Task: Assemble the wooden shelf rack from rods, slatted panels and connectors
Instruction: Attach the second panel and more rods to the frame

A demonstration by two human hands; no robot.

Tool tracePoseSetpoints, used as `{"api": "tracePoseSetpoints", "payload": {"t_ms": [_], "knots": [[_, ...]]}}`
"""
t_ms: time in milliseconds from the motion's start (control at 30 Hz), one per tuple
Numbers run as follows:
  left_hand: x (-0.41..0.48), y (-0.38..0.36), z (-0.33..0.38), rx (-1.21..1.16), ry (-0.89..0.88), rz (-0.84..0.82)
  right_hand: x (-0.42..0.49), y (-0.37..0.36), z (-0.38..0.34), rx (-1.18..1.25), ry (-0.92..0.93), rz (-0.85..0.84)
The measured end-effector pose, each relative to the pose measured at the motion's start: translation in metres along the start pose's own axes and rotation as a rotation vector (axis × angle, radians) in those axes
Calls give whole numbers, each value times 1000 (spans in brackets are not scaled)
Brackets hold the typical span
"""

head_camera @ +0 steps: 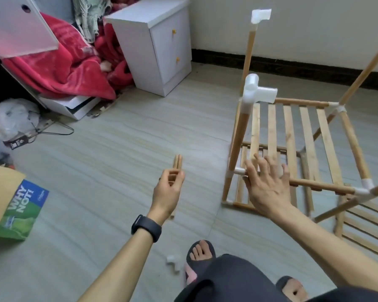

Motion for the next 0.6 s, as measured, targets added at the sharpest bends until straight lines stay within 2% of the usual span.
{"api": "tracePoseSetpoints", "payload": {"t_ms": [100, 200, 300, 367, 500, 600], "knots": [[-24, 4, -99, 356, 254, -211, -8, -8, -11, -3, -33, 19], [-49, -6, -154, 590, 430, -446, -7, -12, -15, -3, -49, 42], [-59, -16, -183, 715, 503, -518, -4, -14, -14, -27, -61, 26], [-60, -22, -194, 733, 503, -528, -4, -15, -12, -45, -57, 14], [-52, -29, -208, 792, 387, -499, -4, -14, -11, -65, -54, 0], [-46, -36, -214, 821, 321, -547, -4, -13, -12, -73, -50, -2]]}}
Point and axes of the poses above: each hand's wrist, its own x-axis towards the middle knuckle, its own y-axis out of the back of the hand, z = x × y, the point moved 1 cm from there along x, towards the middle knuckle, and after that the axes turned 3 degrees about x, right-handed, at the moved point
